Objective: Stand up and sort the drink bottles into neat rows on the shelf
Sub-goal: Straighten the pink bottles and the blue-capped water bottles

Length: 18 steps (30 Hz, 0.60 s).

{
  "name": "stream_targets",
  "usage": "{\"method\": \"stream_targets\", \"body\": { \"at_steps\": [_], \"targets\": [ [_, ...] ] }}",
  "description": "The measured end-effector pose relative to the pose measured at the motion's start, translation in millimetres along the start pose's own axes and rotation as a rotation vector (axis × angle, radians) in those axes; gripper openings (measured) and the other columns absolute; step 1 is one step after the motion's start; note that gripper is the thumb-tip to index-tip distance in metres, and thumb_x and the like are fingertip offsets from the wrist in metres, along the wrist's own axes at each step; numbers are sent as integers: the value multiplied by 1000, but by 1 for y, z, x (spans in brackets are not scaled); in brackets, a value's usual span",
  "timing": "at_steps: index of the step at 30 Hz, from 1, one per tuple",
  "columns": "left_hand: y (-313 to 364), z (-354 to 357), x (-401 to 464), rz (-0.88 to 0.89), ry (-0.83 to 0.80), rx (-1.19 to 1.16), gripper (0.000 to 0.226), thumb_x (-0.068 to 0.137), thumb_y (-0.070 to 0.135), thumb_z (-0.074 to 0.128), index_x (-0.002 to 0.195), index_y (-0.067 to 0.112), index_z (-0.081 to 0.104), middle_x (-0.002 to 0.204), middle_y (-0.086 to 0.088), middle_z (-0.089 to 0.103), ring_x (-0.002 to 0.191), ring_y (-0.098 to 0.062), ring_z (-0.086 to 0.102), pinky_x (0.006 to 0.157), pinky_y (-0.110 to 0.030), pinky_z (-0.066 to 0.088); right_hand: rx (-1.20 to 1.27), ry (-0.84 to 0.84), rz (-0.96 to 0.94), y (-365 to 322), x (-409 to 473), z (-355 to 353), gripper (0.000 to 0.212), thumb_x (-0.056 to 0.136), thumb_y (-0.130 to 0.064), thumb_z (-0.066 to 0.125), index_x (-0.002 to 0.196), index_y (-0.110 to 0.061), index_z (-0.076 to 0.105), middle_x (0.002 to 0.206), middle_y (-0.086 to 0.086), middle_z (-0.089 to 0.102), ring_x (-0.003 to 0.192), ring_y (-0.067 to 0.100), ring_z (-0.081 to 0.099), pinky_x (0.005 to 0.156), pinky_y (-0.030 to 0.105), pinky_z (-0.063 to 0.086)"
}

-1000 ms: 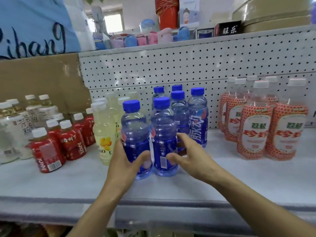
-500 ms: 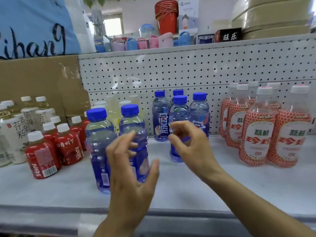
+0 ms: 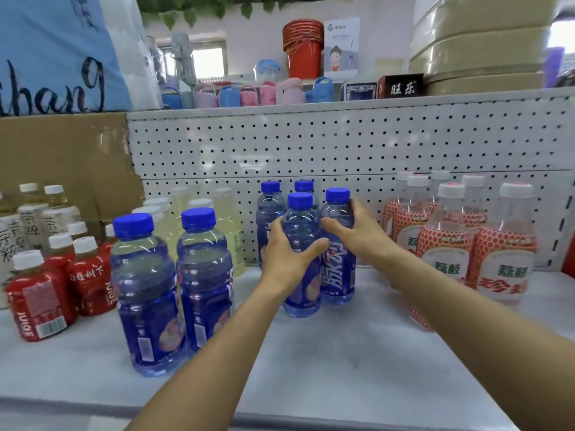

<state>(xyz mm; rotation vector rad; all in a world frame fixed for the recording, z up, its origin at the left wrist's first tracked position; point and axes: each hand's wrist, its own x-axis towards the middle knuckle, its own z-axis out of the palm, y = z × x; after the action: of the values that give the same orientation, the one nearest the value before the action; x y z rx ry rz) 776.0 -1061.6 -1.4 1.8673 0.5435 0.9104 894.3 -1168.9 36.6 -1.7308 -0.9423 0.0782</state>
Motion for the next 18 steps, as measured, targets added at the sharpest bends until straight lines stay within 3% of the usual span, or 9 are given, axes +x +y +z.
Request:
{"method": "stream_targets", "body": {
  "at_steps": [2,5,7,12,16,18],
  "targets": [
    [9,-2,-4,16,-24,-11,79,66,48,84,129,34,38,119,11,64,109,-12,63,98,-46,52,-57,-8,-45,0,0,-5,45,90,-30,67,128,-19,46,111,-7,62,98,8,61,73,21,47],
    [16,-7,-10,22,-28,15,71,75,30,84,129,30,38,117,10,63,106,-11,63,96,-46,53,-90,9,-67,-1,-13,-15,42,85,-34,72,120,-23,51,107,-9,65,94,5,63,84,38,56],
    [19,-12,-15,19,-7,35,69,75,28,84,127,31,38,116,11,63,106,-12,63,95,-45,53,-106,34,-71,-3,-27,-23,43,81,-39,75,114,-26,53,103,-9,67,94,10,65,82,45,58],
    [23,-24,-35,6,1,88,68,72,31,85,121,35,38,115,11,66,105,-13,66,91,-46,56,-187,39,-82,-16,-59,-42,46,73,-46,77,108,-34,50,97,-11,65,88,13,66,75,44,60],
    [35,-32,-51,12,9,197,78,72,39,84,124,44,27,127,12,59,111,-13,62,95,-44,54,-281,3,-44,-29,-62,-47,54,75,-49,75,115,-27,45,103,-6,62,87,14,64,75,37,57],
    [50,-35,-55,128,35,287,85,75,39,81,135,42,22,137,15,47,120,-9,53,102,-37,47,-283,22,-84,-41,-55,-48,63,77,-57,68,125,-26,43,113,-7,57,97,13,60,81,32,51]
  ]
}}
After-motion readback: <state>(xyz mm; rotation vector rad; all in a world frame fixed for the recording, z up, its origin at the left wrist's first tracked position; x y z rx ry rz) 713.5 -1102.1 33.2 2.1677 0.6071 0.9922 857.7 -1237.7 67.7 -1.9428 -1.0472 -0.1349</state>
